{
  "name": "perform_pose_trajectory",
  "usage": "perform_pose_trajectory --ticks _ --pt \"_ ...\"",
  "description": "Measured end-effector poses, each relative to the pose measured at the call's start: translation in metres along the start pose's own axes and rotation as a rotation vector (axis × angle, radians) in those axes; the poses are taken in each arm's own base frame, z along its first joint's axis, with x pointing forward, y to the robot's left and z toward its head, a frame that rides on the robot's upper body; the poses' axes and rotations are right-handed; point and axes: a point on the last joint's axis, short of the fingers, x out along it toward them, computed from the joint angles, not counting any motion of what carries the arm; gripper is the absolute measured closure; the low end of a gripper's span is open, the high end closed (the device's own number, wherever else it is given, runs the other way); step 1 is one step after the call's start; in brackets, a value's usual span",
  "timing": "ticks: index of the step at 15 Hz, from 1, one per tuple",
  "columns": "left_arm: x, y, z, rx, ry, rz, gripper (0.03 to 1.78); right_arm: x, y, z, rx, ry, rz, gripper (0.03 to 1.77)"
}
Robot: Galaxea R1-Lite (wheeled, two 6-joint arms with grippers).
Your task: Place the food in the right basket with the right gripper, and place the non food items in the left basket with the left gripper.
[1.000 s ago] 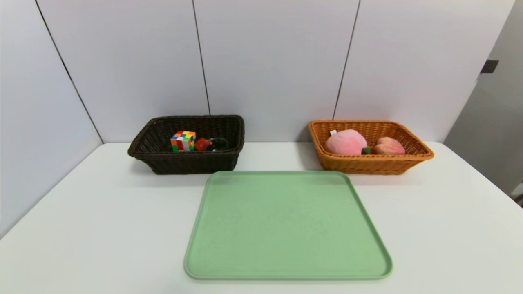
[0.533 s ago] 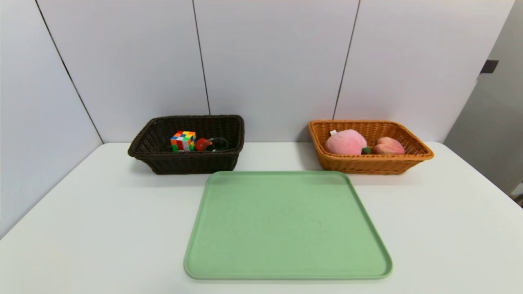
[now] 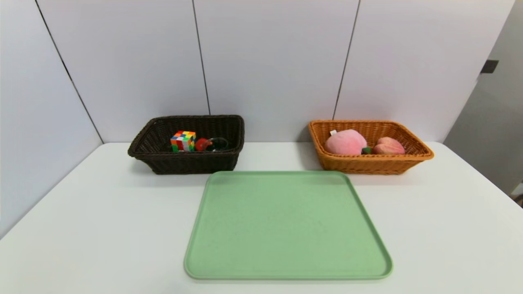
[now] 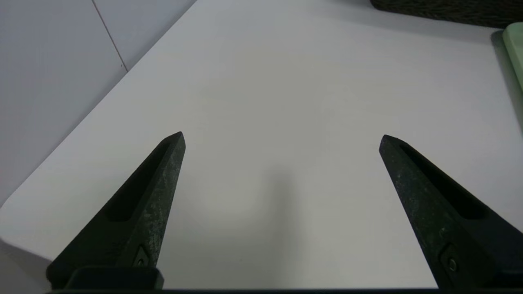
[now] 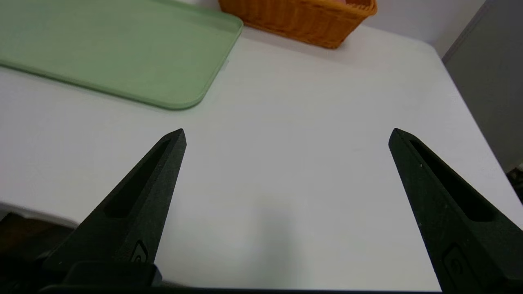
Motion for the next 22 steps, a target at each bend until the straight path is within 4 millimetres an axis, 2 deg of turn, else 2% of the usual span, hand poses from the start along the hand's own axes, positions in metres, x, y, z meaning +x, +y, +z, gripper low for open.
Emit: perform_pose_trajectory --ticks 2,5,10,14,19,22 --pt "0.006 -0.001 -0.006 0.032 -0.073 -0.006 0.12 0.017 0.000 -0.011 -0.012 -0.085 -0.016 0.09" --pt "0.007 -0.003 -0.002 0.063 -0.187 -0.066 0.12 0.031 0.001 -0.024 -0.020 -0.176 -0.036 0.09" --pt "0.004 -0.004 -0.006 0.076 -0.206 -0.179 0.12 0.033 0.002 -0.029 -0.009 -0.165 -0.031 0.09" --pt "-0.004 -0.001 -0.024 0.104 -0.169 -0.263 0.12 0.034 0.002 -0.029 -0.005 -0.165 -0.030 0.09" --pt "-0.007 0.000 -0.026 0.097 -0.201 -0.274 0.12 0.034 0.001 -0.032 0.005 -0.136 -0.076 0.09" --pt "-0.007 0.000 -0.026 0.096 -0.204 -0.274 0.12 0.036 0.002 -0.042 0.073 -0.049 -0.101 0.09"
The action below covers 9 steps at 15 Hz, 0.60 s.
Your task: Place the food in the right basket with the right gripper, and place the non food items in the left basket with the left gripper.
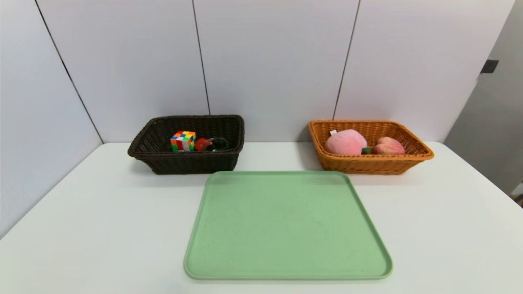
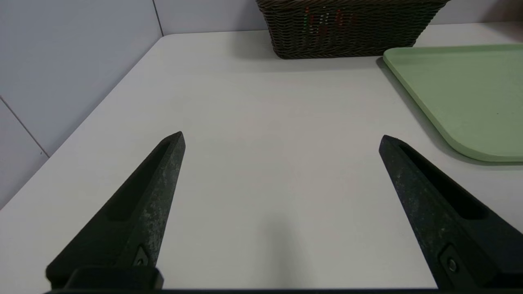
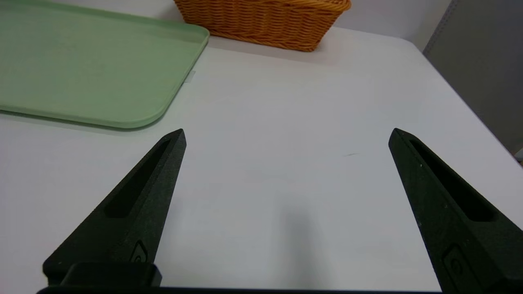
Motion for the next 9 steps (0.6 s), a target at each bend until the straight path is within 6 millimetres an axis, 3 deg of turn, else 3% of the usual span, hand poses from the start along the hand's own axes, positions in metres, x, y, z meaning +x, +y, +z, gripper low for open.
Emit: perform_pose_trajectory --ticks 9 --pt "0.0000 0.0000 0.0002 -0.003 -0.002 0.000 0.12 0.0004 -0.0007 0.0001 0.111 -0.008 -0.029 0.09"
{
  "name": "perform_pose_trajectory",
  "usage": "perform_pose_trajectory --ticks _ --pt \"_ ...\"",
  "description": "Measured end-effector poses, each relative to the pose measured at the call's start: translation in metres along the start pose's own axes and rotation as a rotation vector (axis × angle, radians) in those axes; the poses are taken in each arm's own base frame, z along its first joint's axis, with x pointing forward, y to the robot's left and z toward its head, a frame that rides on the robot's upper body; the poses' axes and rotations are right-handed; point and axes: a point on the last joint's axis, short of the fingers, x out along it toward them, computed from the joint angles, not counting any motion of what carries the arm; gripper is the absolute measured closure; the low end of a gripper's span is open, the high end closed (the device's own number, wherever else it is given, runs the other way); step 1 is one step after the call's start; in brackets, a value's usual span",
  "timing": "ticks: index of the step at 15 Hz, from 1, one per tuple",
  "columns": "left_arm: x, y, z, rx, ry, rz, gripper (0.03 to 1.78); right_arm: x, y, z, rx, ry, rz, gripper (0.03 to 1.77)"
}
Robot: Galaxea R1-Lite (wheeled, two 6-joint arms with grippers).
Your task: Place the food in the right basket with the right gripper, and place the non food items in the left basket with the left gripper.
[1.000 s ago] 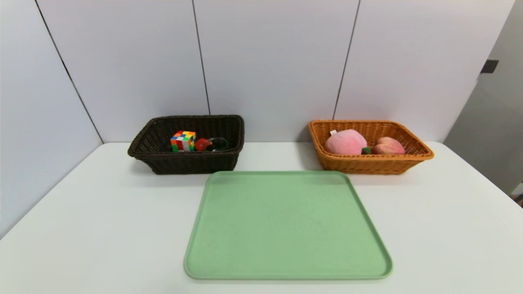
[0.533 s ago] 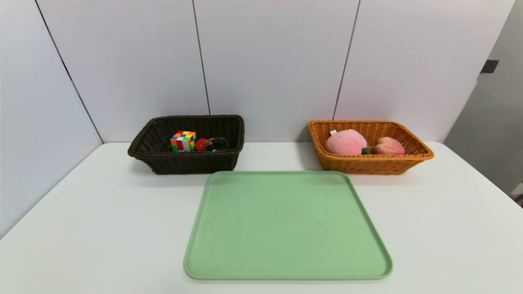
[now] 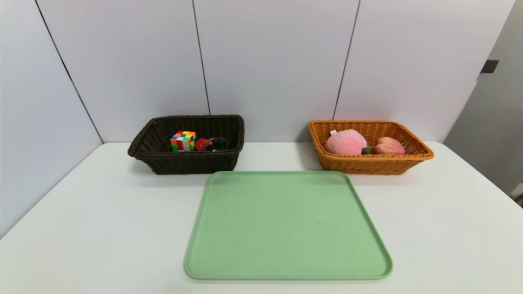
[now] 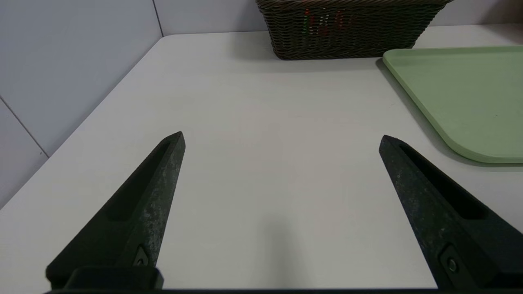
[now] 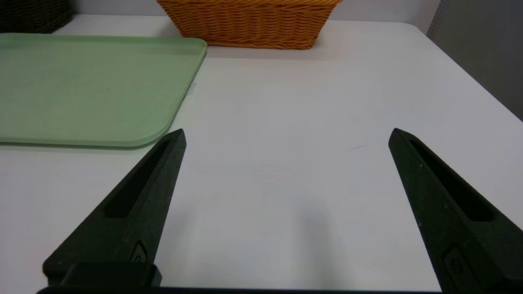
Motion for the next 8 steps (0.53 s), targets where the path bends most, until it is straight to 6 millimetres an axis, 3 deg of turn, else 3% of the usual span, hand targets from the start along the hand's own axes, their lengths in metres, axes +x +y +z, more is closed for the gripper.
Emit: perform_pose_trajectory --ticks 8 --pt "0.0000 0.0000 0.0000 0.000 -0.001 -0.001 0.12 -0.0002 -0.0004 0.0006 0.027 -0.002 -0.017 0.09"
